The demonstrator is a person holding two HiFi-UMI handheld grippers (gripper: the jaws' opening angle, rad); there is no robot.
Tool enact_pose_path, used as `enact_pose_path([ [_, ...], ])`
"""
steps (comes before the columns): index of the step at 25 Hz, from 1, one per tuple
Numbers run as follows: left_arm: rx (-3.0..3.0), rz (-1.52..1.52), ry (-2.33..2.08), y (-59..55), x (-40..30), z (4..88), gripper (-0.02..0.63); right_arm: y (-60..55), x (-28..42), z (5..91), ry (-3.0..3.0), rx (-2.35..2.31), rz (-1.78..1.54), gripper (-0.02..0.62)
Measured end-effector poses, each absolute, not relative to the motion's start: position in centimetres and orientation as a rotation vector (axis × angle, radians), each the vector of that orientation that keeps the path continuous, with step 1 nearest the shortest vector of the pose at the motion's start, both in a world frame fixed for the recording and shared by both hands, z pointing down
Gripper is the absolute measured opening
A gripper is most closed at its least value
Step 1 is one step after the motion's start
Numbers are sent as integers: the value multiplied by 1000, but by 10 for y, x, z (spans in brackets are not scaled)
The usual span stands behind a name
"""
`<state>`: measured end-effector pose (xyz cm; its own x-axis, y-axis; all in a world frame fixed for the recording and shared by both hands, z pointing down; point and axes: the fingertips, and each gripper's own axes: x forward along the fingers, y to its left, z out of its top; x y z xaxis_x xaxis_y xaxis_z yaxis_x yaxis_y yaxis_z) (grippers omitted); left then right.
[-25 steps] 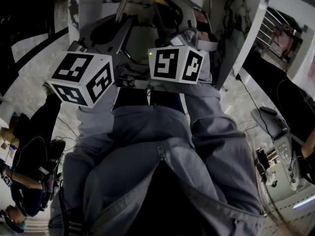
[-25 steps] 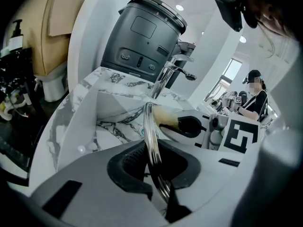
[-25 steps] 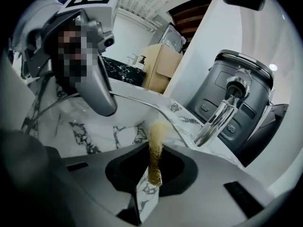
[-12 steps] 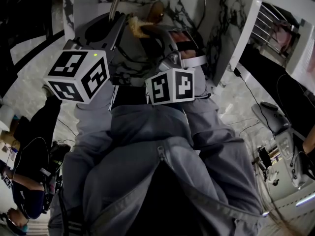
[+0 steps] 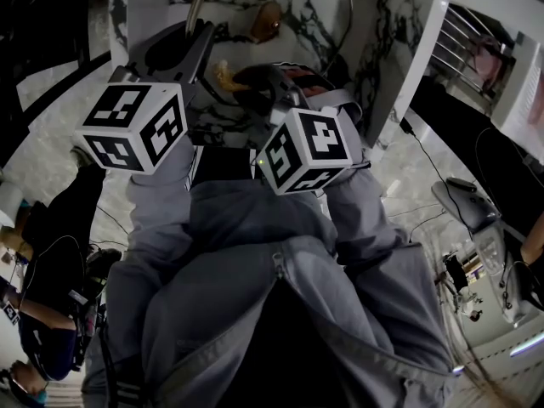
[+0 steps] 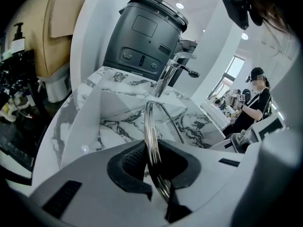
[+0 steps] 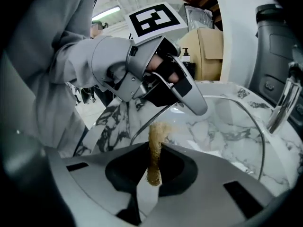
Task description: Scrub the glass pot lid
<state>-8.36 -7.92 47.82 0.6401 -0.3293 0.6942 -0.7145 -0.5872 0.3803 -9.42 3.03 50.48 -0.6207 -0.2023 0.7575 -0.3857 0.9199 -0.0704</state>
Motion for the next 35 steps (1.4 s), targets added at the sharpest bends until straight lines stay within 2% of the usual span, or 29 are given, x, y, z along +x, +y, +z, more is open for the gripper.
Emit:
enact_pose_path([
  [6, 2204, 769, -801, -81, -81, 481, 58, 45, -96, 497, -2331, 261, 523, 54],
  [11, 2215, 780, -793, -81, -83, 480, 61, 14, -66, 482, -2352, 457, 524, 54],
  [22, 2203, 790, -791, -78, -84, 481, 61, -83, 40, 466, -2109, 977, 220, 54],
  [29, 2211, 809, -786, -78, -84, 479, 63, -112, 60, 487, -1910, 1032, -15, 54],
  [35, 2222, 822, -773, -80, -86, 476, 64, -130, 53, 503, -1869, 1057, -80, 54],
])
